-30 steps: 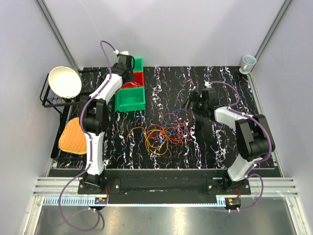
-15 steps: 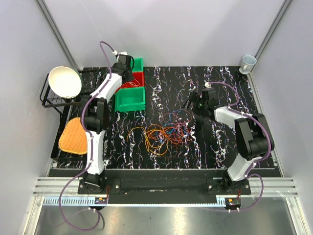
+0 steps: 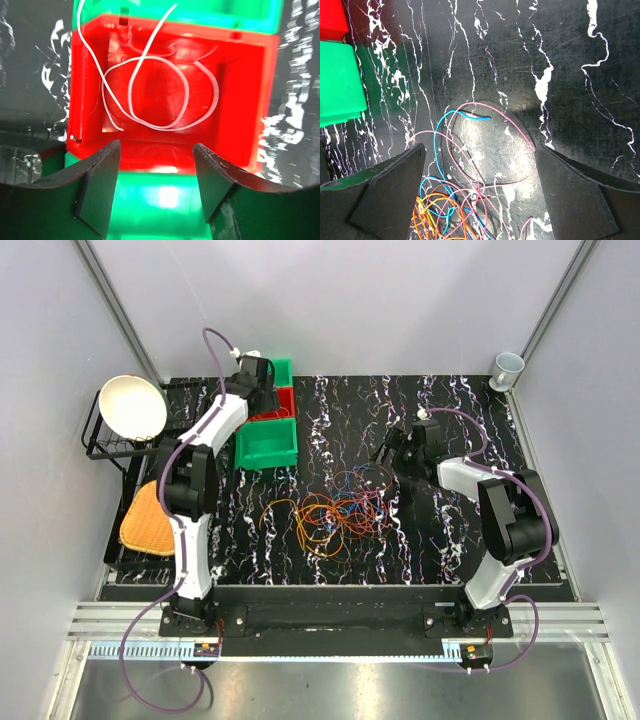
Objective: Untangle the cables
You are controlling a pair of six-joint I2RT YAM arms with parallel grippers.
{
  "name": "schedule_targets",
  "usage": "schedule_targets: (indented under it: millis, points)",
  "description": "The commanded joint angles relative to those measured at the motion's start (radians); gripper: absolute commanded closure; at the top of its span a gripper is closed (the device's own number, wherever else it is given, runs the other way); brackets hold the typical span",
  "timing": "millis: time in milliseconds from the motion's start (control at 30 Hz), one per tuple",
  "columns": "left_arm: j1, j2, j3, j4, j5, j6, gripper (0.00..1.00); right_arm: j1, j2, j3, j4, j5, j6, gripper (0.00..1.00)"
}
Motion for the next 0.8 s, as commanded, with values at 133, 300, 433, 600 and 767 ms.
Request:
schedule_targets:
  millis: [133, 300, 433, 600, 767]
  points:
    - [-0.026, -0.134, 0.042, 0.022, -0.12, 0.033, 0.35, -0.006, 0.009, 0.041, 0.039, -0.03, 0.007, 0.05]
    - [-0.015, -0.027, 0.16, -0.023, -0.128, 0.058, 0.36, -0.006, 0.01, 0.039, 0.039, -0.033, 0.007, 0.05]
    - [0.01, 0.062, 0.231, -0.041, -0.114, 0.076, 0.39, -0.006, 0.012, 0.039, 0.045, -0.045, 0.013, 0.05]
    - [0.03, 0.119, 0.28, -0.046, -0.094, 0.079, 0.44, -0.008, 0.016, 0.041, 0.045, -0.048, 0.014, 0.05]
    - [0.036, 0.152, 0.288, -0.043, -0.091, 0.084, 0.49, -0.008, 0.029, 0.047, 0.047, -0.056, 0.017, 0.05]
